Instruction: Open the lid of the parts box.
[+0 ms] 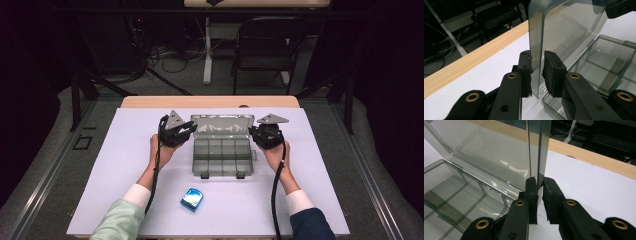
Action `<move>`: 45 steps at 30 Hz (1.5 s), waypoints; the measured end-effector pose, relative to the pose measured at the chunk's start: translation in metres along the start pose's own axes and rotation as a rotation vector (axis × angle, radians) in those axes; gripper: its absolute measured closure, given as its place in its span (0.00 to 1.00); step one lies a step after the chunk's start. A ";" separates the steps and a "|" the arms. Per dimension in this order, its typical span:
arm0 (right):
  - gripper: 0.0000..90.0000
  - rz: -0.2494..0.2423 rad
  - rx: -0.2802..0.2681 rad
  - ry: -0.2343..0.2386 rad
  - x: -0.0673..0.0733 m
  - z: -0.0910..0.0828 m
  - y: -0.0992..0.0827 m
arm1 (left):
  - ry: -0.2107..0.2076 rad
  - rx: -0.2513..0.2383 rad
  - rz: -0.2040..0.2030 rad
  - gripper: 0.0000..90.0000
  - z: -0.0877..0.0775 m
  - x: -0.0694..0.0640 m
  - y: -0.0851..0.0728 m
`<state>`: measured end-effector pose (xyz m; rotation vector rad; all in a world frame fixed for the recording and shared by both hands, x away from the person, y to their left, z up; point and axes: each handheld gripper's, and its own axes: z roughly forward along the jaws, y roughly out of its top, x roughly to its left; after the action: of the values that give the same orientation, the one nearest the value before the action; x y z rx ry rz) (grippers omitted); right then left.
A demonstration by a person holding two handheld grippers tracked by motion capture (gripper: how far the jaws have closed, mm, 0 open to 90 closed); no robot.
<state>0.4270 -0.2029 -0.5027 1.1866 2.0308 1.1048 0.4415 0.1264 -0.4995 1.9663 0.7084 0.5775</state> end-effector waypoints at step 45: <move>0.87 0.050 0.102 -0.005 -0.005 0.029 -0.015 | 0.057 0.133 -0.070 0.78 0.033 0.004 -0.021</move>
<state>0.4445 -0.2006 -0.5305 1.2951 2.0858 1.0318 0.4605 0.1173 -0.5326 2.0449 0.8669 0.5577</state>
